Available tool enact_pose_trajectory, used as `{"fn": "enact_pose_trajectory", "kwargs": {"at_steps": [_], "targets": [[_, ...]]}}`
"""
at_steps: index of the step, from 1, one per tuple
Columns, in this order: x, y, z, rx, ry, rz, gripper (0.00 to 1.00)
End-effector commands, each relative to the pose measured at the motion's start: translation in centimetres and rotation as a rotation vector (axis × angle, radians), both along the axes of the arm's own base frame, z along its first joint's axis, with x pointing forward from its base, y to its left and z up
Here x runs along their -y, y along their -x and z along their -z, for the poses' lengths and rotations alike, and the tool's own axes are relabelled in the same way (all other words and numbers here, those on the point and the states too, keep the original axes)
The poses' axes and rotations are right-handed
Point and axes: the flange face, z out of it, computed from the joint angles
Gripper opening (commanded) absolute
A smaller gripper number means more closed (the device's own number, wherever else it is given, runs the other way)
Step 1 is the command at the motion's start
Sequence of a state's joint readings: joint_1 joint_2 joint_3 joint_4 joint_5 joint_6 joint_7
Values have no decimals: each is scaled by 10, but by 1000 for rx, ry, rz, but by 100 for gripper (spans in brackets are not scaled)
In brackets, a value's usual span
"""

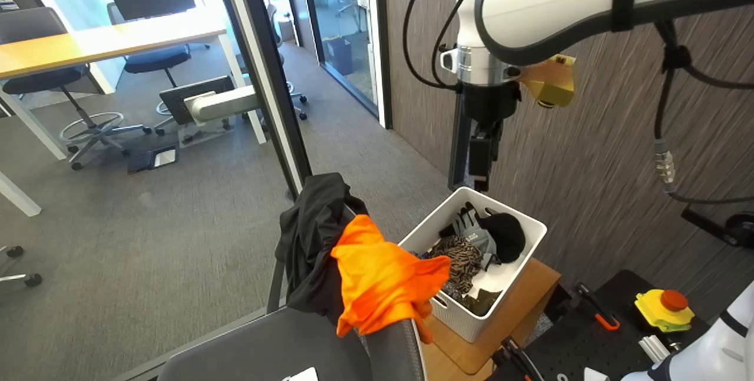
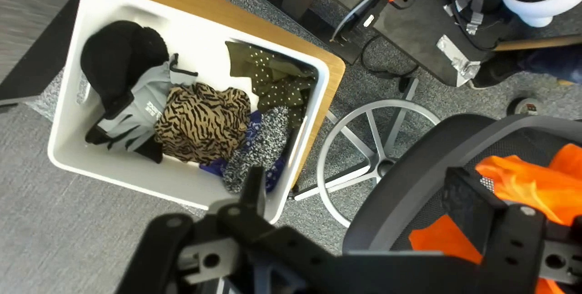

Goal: Put the orange cloth inside the basket.

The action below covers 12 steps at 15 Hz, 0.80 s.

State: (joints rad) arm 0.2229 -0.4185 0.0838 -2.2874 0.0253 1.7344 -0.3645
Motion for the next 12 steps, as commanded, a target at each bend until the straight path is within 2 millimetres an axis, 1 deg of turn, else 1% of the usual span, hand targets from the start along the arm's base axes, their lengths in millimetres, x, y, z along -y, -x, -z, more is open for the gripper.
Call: {"fn": "enact_pose_trajectory", "kwargs": {"at_steps": [1, 5, 10, 12], "targets": [[-53, -4, -6, 15, -9, -101, 100], [-102, -3, -2, 14, -15, -204, 100], [-166, 0, 0, 10, 16, -290, 100], [-194, 2, 7, 4, 23, -327, 100]]}}
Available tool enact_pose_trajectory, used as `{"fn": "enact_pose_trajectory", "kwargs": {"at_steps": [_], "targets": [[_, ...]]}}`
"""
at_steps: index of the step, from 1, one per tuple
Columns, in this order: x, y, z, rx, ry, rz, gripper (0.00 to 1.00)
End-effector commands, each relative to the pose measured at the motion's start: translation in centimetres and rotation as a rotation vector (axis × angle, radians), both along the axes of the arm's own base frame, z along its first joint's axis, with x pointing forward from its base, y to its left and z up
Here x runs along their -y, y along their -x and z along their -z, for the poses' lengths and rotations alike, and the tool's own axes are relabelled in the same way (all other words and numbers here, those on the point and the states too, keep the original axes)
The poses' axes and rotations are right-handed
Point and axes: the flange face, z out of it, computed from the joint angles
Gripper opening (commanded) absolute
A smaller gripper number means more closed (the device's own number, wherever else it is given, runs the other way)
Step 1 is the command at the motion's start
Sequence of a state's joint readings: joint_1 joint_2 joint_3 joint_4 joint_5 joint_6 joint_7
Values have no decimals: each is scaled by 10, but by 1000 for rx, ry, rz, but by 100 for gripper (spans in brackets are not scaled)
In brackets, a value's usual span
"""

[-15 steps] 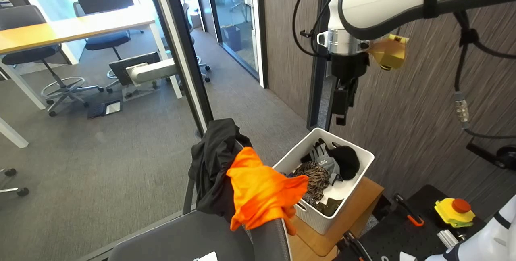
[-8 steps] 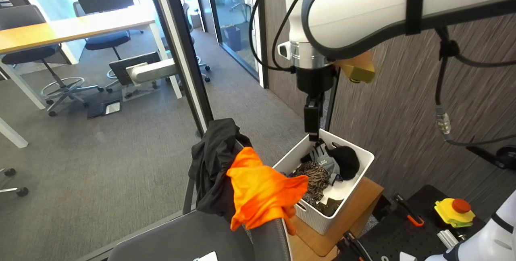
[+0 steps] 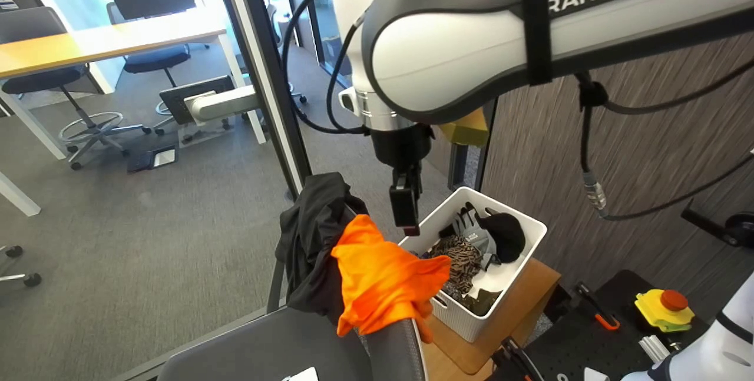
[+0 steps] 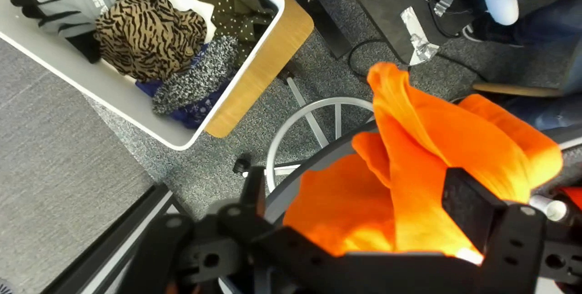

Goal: Put the orange cloth inside the basket.

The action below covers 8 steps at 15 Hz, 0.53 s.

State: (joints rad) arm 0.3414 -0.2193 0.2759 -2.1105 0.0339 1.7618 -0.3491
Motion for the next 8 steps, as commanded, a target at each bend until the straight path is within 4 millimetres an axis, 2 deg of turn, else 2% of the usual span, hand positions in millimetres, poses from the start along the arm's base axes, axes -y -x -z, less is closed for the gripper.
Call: {"fn": "enact_pose_trajectory", "kwargs": {"at_steps": [1, 4, 8], "targets": [[-51, -4, 5, -8, 17, -48, 100], [-78, 7, 22, 33, 115, -71, 100], [-99, 23, 46, 136, 236, -125, 100]]}}
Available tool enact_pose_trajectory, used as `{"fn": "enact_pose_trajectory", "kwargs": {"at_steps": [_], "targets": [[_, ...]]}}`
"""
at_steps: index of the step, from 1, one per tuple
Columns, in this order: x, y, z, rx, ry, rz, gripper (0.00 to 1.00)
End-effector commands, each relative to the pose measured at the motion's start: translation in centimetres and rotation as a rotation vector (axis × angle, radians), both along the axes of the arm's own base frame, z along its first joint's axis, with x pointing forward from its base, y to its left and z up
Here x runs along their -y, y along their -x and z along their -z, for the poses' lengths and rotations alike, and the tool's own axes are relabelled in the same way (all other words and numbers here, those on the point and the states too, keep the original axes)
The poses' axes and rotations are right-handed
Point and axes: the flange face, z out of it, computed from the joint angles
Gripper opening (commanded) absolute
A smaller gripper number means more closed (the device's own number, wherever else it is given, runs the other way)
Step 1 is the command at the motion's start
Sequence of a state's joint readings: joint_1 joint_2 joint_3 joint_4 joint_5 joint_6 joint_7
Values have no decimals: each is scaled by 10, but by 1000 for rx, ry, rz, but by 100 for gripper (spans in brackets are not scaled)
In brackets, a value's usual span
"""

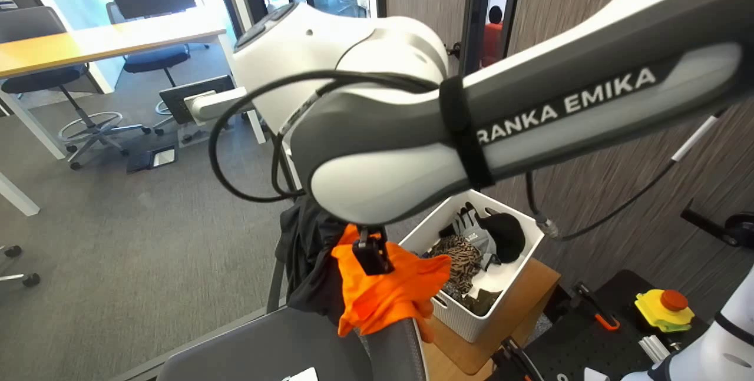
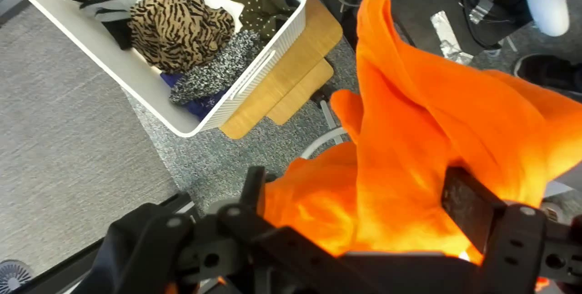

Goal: Put the orange cloth inside the basket.

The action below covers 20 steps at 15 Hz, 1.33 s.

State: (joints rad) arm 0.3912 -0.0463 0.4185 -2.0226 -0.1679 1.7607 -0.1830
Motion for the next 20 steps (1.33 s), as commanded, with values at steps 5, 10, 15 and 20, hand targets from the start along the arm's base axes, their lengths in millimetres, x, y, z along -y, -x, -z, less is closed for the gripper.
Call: {"fn": "enact_pose_trajectory", "kwargs": {"at_steps": [5, 10, 15, 20], "targets": [[-38, 28, 0, 114, 106, -95, 100], [-40, 23, 3, 81, 114, -122, 100], [-34, 3, 7, 28, 108, -124, 100], [-26, -23, 10, -43, 78, -139, 59]]}}
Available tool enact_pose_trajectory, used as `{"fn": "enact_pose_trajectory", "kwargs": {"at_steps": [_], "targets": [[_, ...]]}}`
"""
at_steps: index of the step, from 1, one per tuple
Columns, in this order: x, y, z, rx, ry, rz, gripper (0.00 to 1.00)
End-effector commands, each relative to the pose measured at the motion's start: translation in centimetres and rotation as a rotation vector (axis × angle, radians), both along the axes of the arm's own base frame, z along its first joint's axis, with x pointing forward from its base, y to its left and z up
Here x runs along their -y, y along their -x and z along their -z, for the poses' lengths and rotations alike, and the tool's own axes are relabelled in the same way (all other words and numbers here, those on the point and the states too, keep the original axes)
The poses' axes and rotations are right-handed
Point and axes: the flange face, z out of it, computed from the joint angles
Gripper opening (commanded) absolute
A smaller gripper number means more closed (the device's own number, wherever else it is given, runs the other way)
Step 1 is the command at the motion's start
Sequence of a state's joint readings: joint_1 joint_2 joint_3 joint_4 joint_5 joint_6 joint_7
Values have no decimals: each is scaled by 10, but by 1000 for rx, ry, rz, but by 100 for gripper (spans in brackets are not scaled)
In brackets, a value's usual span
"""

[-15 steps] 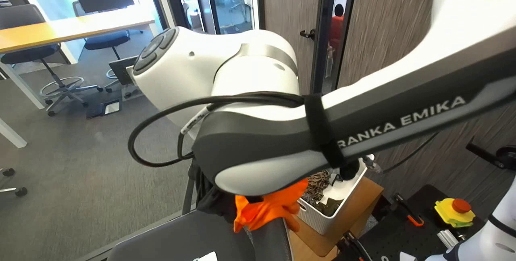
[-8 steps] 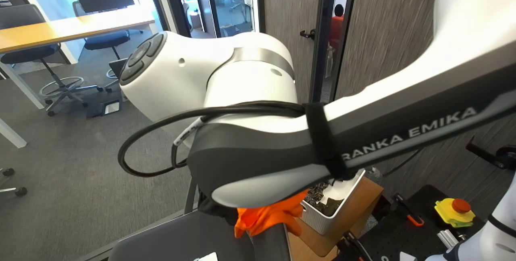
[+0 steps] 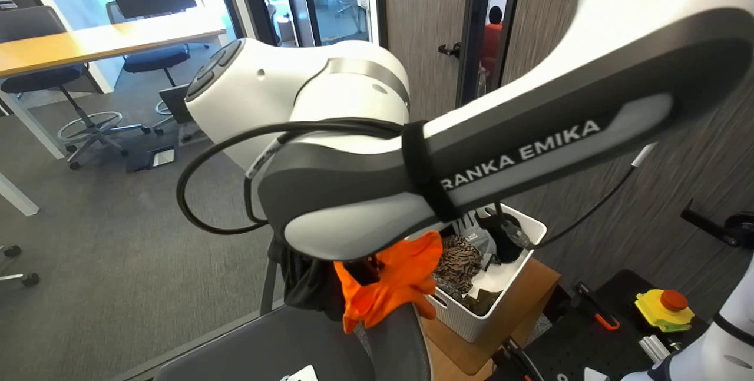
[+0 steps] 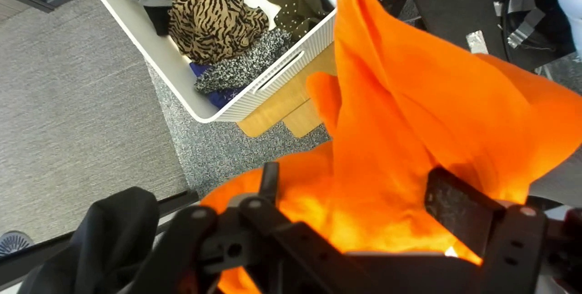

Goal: Put the orange cloth inside the basket.

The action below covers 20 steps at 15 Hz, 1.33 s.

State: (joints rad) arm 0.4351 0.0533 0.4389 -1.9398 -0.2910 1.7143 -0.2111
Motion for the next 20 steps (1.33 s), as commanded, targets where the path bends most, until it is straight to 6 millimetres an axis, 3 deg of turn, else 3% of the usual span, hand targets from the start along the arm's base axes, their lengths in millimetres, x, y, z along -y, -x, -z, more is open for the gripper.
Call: {"fn": "enact_pose_trajectory", "kwargs": {"at_steps": [1, 7, 10, 14, 17, 20], "targets": [[4, -24, -2, -58, -10, -6, 51], [10, -43, -13, -65, -24, 0, 6], [15, -50, -16, -73, -20, 10, 5], [33, -71, -37, -57, -54, 54, 8], [66, -96, -72, -16, -89, 124, 8], [115, -119, -111, 47, -134, 220, 8]]}}
